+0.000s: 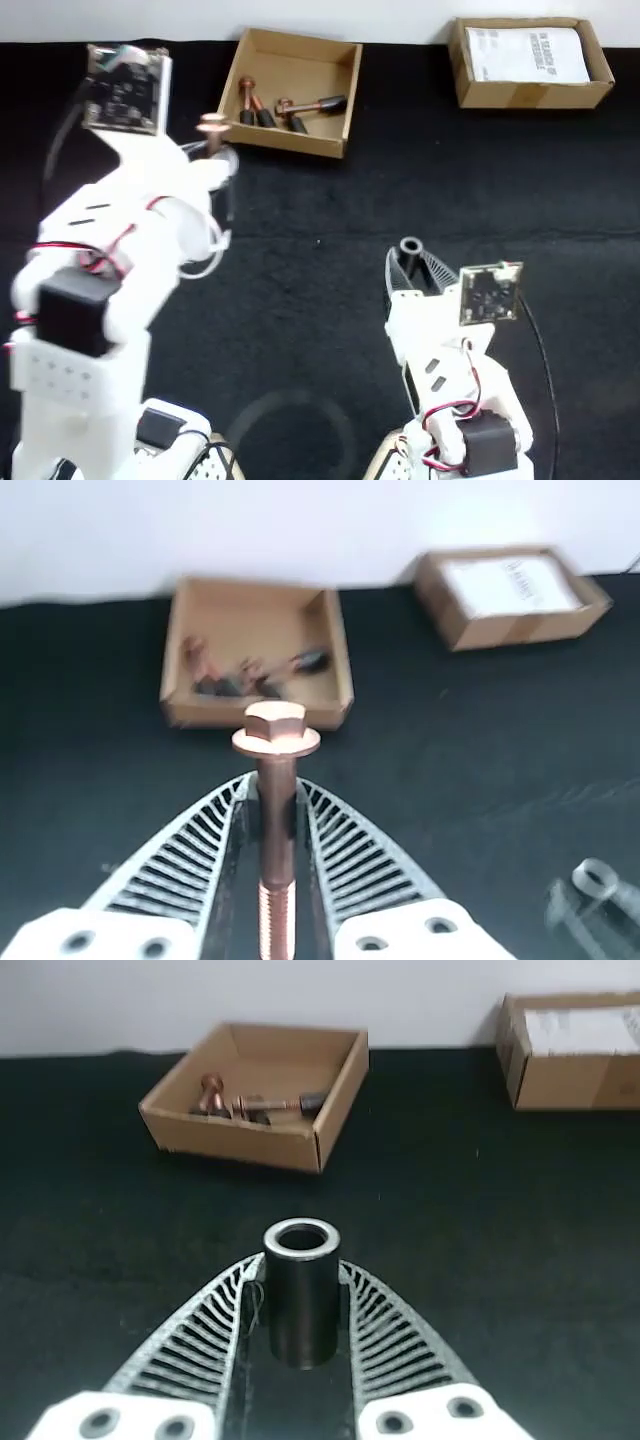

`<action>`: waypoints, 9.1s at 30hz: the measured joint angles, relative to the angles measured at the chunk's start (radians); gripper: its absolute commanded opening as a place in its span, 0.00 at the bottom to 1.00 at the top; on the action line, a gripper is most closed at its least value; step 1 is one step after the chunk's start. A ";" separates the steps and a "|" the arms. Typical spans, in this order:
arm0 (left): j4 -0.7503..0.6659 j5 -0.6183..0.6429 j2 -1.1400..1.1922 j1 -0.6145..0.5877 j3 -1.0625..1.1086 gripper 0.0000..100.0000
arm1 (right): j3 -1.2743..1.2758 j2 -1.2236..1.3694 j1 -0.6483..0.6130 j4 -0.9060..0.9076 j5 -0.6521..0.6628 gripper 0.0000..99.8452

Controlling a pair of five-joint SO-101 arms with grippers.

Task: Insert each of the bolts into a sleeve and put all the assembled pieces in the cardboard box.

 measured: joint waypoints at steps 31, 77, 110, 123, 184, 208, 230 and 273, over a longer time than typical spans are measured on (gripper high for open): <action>-0.809 0.292 0.110 0.373 0.468 0.01 | 0.017 0.000 -0.087 0.002 0.000 0.01; -0.542 0.304 -0.011 0.572 0.651 0.18 | 0.023 0.002 -0.048 0.005 0.006 0.01; -0.144 -0.017 -0.726 -0.041 0.833 0.01 | -0.354 0.733 0.061 -0.411 0.005 0.01; -0.451 -0.017 -0.990 -0.319 1.339 0.01 | -1.073 1.625 -0.075 -0.440 0.172 0.01; -0.377 -0.017 -0.990 -0.437 1.481 0.02 | -2.676 2.865 -0.104 0.269 0.516 0.29; -0.430 -0.025 -0.853 -0.304 1.481 0.01 | -2.997 2.239 0.041 0.821 0.471 0.01; -0.433 -0.025 -0.845 -0.304 1.481 0.01 | -2.190 1.080 0.327 0.821 0.471 0.01; -0.094 -0.025 -0.847 -0.304 1.481 0.02 | 0.327 0.138 0.169 0.235 -0.143 0.01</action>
